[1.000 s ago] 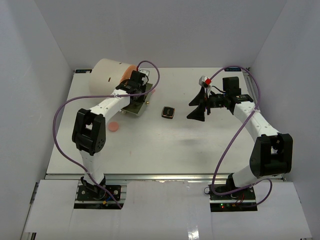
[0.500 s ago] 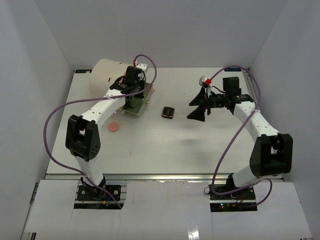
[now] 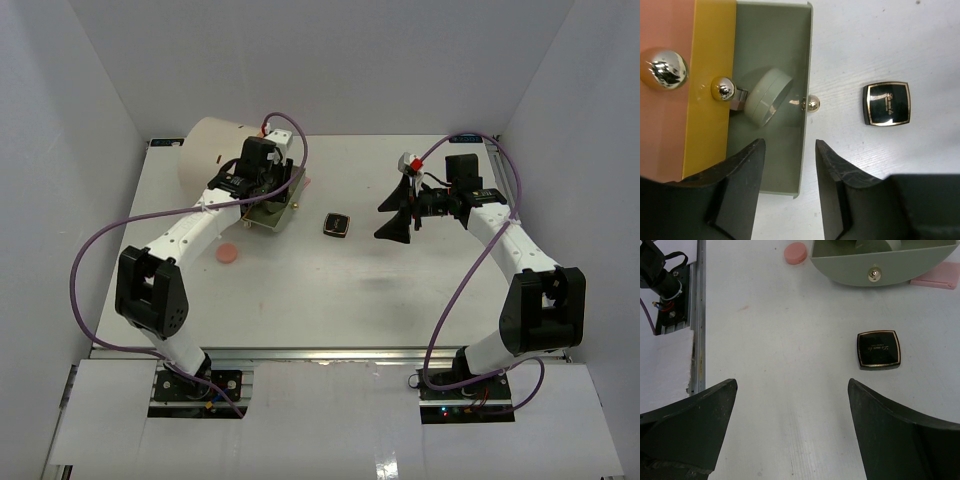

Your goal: Organize the makeup

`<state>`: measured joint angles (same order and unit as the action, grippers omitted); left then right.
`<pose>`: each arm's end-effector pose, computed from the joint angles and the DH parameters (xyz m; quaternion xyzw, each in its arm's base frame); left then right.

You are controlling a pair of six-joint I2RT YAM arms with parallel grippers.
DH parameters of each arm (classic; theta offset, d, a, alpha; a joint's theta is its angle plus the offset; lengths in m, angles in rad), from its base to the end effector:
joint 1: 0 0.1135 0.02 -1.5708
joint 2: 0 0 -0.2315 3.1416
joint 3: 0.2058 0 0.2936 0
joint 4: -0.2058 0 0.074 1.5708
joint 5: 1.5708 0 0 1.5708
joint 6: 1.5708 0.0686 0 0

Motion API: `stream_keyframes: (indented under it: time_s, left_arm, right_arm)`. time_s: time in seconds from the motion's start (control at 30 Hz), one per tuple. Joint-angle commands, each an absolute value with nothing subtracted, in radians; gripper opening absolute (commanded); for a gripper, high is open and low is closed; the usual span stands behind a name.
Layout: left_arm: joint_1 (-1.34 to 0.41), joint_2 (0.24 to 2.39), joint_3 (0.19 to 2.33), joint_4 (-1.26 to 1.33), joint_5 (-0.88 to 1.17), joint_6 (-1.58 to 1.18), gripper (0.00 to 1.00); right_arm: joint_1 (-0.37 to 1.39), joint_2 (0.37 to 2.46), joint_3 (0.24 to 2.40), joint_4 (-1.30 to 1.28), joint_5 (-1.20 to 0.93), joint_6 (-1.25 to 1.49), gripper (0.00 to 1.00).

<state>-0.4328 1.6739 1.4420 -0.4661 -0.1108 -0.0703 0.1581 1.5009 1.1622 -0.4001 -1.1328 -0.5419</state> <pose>0.4083 -0.1803 0.2447 0.1401 0.8943 -0.0564 0.4212 0.3567 0.1198 0.2361 -0.4684 0.6507 0.4168 0.4284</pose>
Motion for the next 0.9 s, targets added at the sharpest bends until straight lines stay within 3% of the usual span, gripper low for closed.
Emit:
stream_keyframes:
  time_s: [0.0,0.23,0.87]
  left_arm:
    - [-0.425,1.655,1.434,-0.449,-0.109,-0.021,0.59]
    - [-0.425,1.713,1.475,-0.452,-0.157,0.044,0.65]
    - [-0.425,1.916,1.604,-0.453,-0.246,0.125,0.64]
  right_arm:
    - [0.155,1.507,1.162,-0.421,-1.171,-0.571,0.98]
    - [0.153,1.503,1.163,-0.425,-1.180,-0.580,0.98]
    - [0.150,1.512,1.165,-0.437,-1.176,-0.593,0.98]
